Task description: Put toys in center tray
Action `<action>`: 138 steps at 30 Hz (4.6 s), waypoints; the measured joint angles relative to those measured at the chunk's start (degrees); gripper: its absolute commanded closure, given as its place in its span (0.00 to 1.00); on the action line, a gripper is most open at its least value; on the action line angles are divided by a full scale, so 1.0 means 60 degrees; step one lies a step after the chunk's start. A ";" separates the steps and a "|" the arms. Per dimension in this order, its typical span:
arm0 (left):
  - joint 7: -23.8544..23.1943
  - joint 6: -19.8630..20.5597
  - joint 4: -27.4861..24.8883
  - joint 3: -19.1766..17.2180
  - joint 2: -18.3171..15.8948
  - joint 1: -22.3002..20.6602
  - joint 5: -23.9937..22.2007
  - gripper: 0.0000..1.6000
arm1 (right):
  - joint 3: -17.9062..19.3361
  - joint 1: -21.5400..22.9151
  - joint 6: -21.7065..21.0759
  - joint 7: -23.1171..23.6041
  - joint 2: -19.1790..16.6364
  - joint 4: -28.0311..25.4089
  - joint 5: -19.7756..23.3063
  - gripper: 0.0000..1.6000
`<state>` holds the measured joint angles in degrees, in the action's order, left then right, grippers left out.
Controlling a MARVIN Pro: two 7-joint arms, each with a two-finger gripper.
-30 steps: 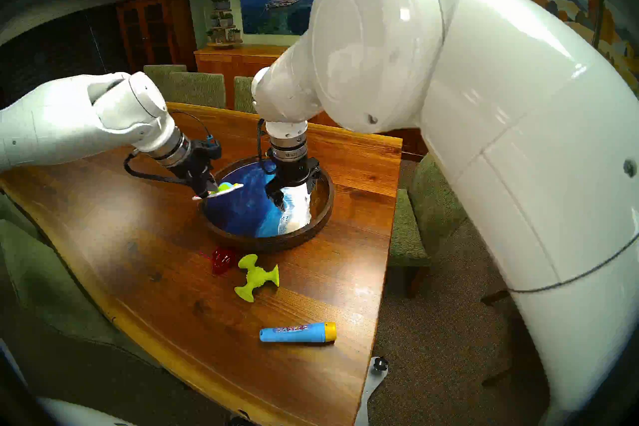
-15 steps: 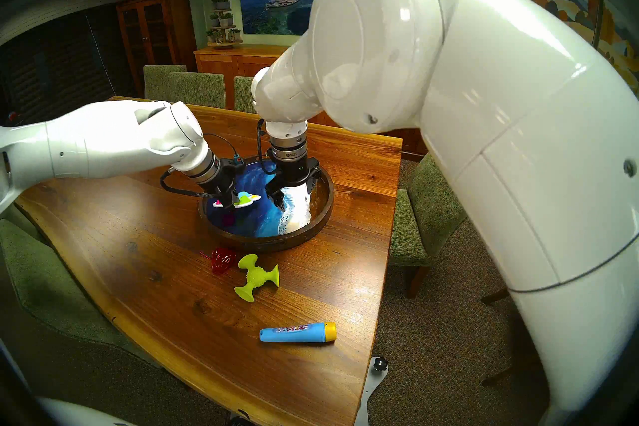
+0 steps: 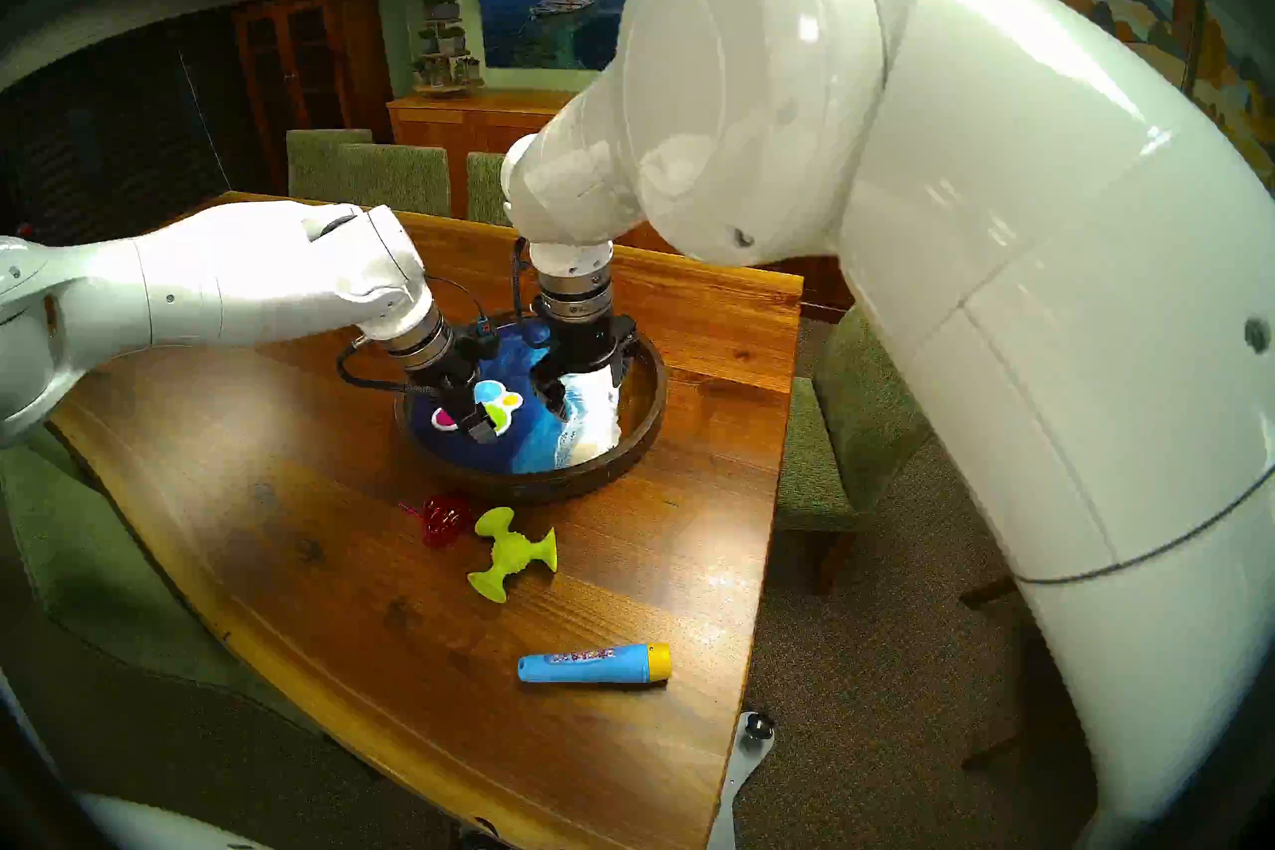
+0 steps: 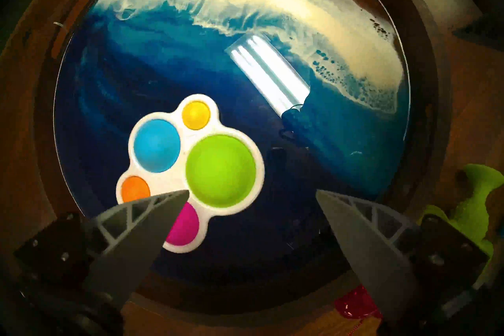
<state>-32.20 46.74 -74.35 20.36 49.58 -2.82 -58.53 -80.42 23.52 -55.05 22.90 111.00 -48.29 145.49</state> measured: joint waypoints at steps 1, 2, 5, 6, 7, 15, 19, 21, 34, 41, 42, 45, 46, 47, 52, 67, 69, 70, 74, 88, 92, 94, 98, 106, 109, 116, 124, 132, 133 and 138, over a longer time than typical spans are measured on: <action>-0.0046 0.0022 -0.0050 -0.0002 -0.0062 -0.0043 -0.0002 0.00 | 0.0001 0.0000 0.0000 0.0000 0.0000 0.0000 0.0000 0.00; -0.0102 0.0055 -0.0120 -0.0015 -0.0147 -0.0096 -0.0002 0.00 | 0.0002 0.0000 0.0000 -0.0001 0.0000 0.0000 0.0000 0.00; -0.0276 0.0179 -0.0365 -0.0079 -0.0460 -0.0264 0.0012 0.00 | 0.0003 0.0000 0.0000 -0.0003 0.0000 0.0000 0.0000 0.00; -0.0336 0.0234 -0.0456 -0.0114 -0.0588 -0.0328 0.0031 0.00 | 0.0003 0.0000 0.0000 -0.0004 0.0000 0.0000 0.0000 0.00; -0.0374 0.0274 -0.0522 -0.0139 -0.0674 -0.0371 0.0050 0.00 | 0.0003 0.0000 0.0000 -0.0004 0.0000 0.0000 0.0000 0.00; -0.1092 0.1100 -0.1901 -0.0408 -0.1905 -0.1022 0.0458 0.00 | 0.0006 -0.0007 0.0000 -0.0014 0.0000 -0.0002 0.0000 0.00; -0.1399 0.1304 -0.2555 -0.0507 -0.2374 -0.1272 0.0574 0.00 | 0.0006 -0.0012 0.0000 -0.0020 0.0000 -0.0003 0.0000 0.00; -0.1552 0.1359 -0.2891 -0.0517 -0.2603 -0.1406 0.0633 0.00 | 0.0006 -0.0015 0.0000 -0.0023 0.0000 -0.0004 0.0000 0.00; -0.2495 0.1392 -0.5055 0.0291 -0.4051 -0.2258 0.1211 0.00 | 0.0011 -0.0024 0.0000 -0.0038 -0.0001 -0.0005 0.0000 0.00; -0.2763 0.1393 -0.6322 0.1020 -0.4943 -0.2788 0.1740 0.00 | 0.0021 -0.0024 0.0000 -0.0040 -0.0001 -0.0005 0.0000 0.00; -0.2764 0.1393 -0.6491 0.1094 -0.5071 -0.2872 0.1822 0.00 | 0.0021 -0.0024 0.0000 -0.0040 -0.0001 -0.0005 0.0000 0.00; -0.2724 0.1393 -0.6797 0.1248 -0.5379 -0.3055 0.1992 0.00 | 0.0023 -0.0023 0.0000 -0.0040 -0.0002 -0.0005 0.0000 0.00; -0.2668 0.1393 -0.6859 0.1301 -0.5467 -0.3107 0.2031 0.00 | 0.0026 -0.0023 0.0000 -0.0040 -0.0002 -0.0005 0.0000 0.00; -0.2587 0.1393 -0.6897 0.1358 -0.5539 -0.3153 0.2062 0.00 | 0.0028 -0.0023 0.0000 -0.0040 -0.0002 -0.0005 0.0000 0.00; -0.2116 0.1393 -0.6845 0.1574 -0.5610 -0.3240 0.1988 0.00 | 0.0035 -0.0023 0.0000 -0.0040 -0.0002 -0.0005 0.0000 0.00; -0.0031 0.1393 -0.6145 0.2098 -0.4530 -0.2871 0.0003 0.00 | 0.0050 -0.0022 0.0000 -0.0040 -0.0005 -0.0004 -0.0003 0.00; 0.0285 0.1393 -0.6113 0.2142 -0.4396 -0.2781 -0.0266 0.00 | 0.0050 -0.0022 0.0000 -0.0040 -0.0005 -0.0004 -0.0003 0.00; 0.0478 0.1393 -0.6091 0.2166 -0.4319 -0.2725 -0.0434 0.00 | 0.0051 -0.0022 0.0000 -0.0041 -0.0005 -0.0004 -0.0003 0.00; 0.1205 0.1393 -0.5943 0.2228 -0.4038 -0.2505 -0.1052 0.00 | 0.0053 -0.0022 0.0000 -0.0041 -0.0006 -0.0004 -0.0004 0.00; 0.3610 0.1394 -0.5464 0.2269 -0.3254 -0.1973 -0.3356 0.00 | 0.0059 -0.0022 0.0000 -0.0040 -0.0008 -0.0004 -0.0005 0.00; 0.4276 0.1394 -0.5367 0.2269 -0.3081 -0.1901 -0.3996 0.00 | 0.0060 -0.0022 0.0000 -0.0039 -0.0008 -0.0004 -0.0005 0.00; 0.4701 0.1394 -0.5322 0.2273 -0.2978 -0.1852 -0.4383 0.00 | 0.0061 -0.0022 0.0000 -0.0038 -0.0008 -0.0004 -0.0006 0.00; 0.5195 0.1394 -0.5265 0.2274 -0.2852 -0.1773 -0.4822 0.00 | 0.0062 -0.0022 0.0000 -0.0036 -0.0009 -0.0004 -0.0007 0.00; 0.6084 0.1394 -0.5117 0.2274 -0.2574 -0.1590 -0.5677 0.00 | 0.0063 -0.0022 0.0000 -0.0029 -0.0009 -0.0004 -0.0009 0.00; 0.6306 0.1393 -0.5070 0.2274 -0.2483 -0.1529 -0.5835 0.00 | 0.0063 -0.0022 0.0000 -0.0026 -0.0009 -0.0004 -0.0011 0.00; 0.6336 0.0942 -0.5028 0.2389 -0.2463 -0.1319 -0.5412 0.00 | 0.0064 -0.0022 0.0000 -0.0022 -0.0010 -0.0004 -0.0013 0.00; 0.5828 0.0632 -0.4971 0.2463 -0.2607 -0.1242 -0.5025 0.00 | 0.0065 -0.0022 0.0000 -0.0022 -0.0010 -0.0004 -0.0015 0.00; 0.5259 0.0360 -0.4892 0.2512 -0.2680 -0.1213 -0.4560 0.00 | 0.0066 -0.0022 0.0000 -0.0021 -0.0011 -0.0004 -0.0016 0.00; 0.5229 0.0344 -0.4888 0.2514 -0.2676 -0.1210 -0.4527 0.00 | 0.0066 -0.0022 0.0000 -0.0021 -0.0011 -0.0004 -0.0017 0.00; 0.5127 0.0286 -0.4866 0.2527 -0.2607 -0.1189 -0.4353 0.00 | 0.0066 -0.0022 0.0000 -0.0021 -0.0011 -0.0004 -0.0017 0.00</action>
<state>-1.44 48.46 -103.54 35.52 33.94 -9.95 -84.65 -80.02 23.39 -55.05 22.78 110.93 -48.31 145.38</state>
